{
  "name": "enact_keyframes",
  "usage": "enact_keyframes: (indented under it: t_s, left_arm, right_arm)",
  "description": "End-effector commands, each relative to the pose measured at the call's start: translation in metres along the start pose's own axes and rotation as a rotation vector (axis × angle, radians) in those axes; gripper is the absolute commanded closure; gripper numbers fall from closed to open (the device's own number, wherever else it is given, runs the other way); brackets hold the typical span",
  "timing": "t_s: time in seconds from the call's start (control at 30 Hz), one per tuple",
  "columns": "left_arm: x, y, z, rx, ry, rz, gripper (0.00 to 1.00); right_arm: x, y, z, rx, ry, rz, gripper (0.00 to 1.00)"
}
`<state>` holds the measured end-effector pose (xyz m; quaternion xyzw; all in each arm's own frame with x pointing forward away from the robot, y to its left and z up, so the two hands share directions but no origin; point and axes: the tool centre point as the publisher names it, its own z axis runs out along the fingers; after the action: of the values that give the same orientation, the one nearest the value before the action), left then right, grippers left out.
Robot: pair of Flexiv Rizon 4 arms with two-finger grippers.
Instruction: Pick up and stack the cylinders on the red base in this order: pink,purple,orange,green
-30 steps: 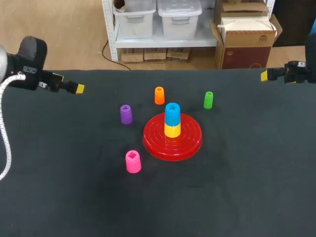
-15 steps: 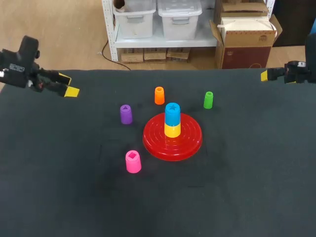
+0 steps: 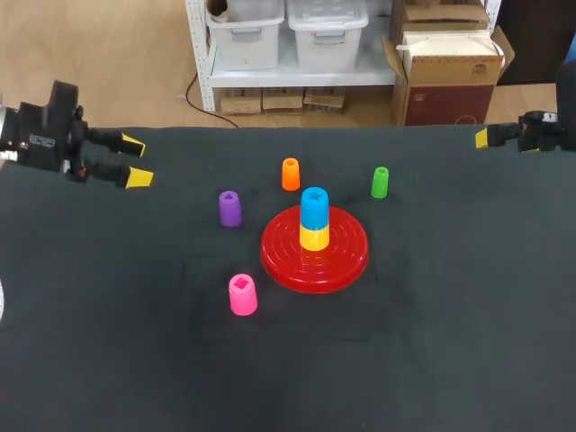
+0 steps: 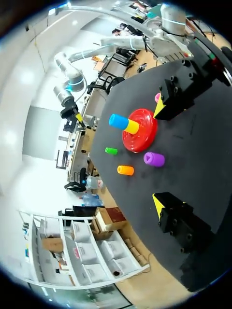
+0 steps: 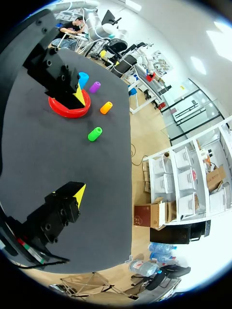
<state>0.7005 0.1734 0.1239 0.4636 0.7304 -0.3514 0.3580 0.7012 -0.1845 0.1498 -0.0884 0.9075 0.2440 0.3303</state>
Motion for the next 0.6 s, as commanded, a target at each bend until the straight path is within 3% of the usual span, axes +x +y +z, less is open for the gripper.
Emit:
enact_keyframes:
  t_s: [0.03,0.33,0.6]
  left_arm:
    - [0.0005,-0.0123,-0.0047,-0.013,-0.011,0.022,0.00]
    - [0.0088,-0.0173,-0.0009,0.029,0.034,0.149,0.00]
    - [0.0068,-0.0125,0.0004,0.012,0.016,0.148,0.00]
  right_arm:
    - [0.0002,-0.0002,-0.0002,0.000,0.000,0.000,0.00]
    - [0.0002,-0.0002,-0.0002,0.000,0.000,0.000,0.00]
    - [0.0002,-0.0002,-0.0002,0.000,0.000,0.000,0.00]
